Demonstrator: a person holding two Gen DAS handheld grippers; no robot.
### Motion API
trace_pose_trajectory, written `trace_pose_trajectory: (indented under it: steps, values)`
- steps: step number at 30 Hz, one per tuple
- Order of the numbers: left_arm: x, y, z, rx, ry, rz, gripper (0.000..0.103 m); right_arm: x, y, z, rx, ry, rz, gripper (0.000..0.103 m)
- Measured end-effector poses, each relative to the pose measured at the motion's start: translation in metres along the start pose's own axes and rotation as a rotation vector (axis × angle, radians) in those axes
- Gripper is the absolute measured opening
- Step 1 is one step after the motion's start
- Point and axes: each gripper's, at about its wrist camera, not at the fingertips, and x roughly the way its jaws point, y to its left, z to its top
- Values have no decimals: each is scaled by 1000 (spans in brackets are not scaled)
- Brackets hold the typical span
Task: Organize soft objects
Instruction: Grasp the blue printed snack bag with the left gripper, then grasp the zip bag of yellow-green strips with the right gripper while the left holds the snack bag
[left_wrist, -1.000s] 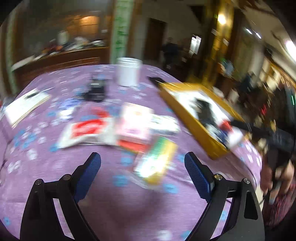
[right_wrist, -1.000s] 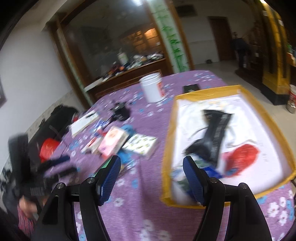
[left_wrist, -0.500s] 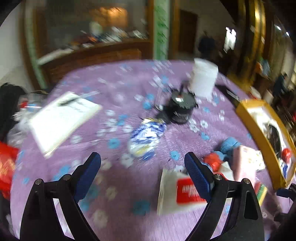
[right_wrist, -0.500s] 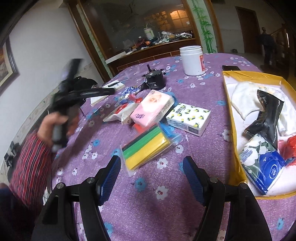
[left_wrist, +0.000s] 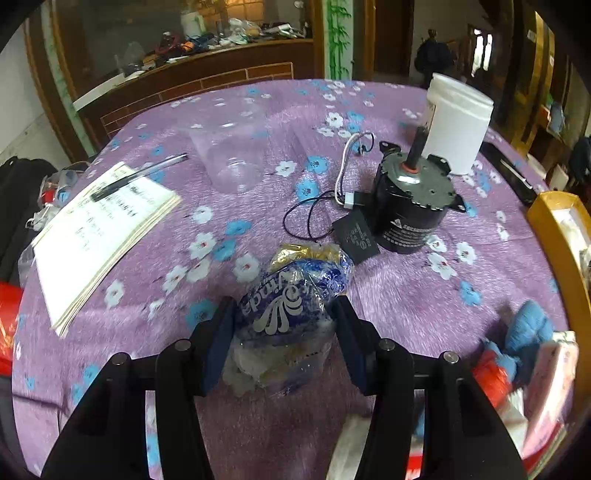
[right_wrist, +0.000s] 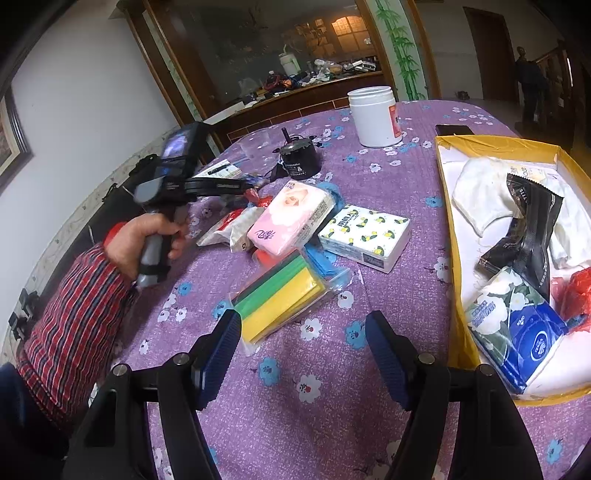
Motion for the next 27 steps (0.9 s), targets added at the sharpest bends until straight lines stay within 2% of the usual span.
trace_pose_trajectory:
  steps: [7,13,17,20,21,25,27]
  values:
    - [-82,12,-39,-26,-107,-89,52,24,8,28,-7,58,3,72]
    - [-119,10,-85,-44,-147,-160,52,59,14,48,-11,91,-25,72]
    - [-125,11,-110,-54,-140,-185,52,59,32,24,-75,189,95,73]
    - [-126,16,-123,-72,-134,-192,52,41,57,-2,-164,261,235,71]
    - [-126,19,-126,-81,-130,-201,52,32,64,-9,-206,269,253,71]
    - [-128,20,-133,-95,-139,-212,52,12,79,-9,-370,184,140,72]
    - [-130,19,-134,-95,-145,-215,52,16,84,-6,-417,191,138,72]
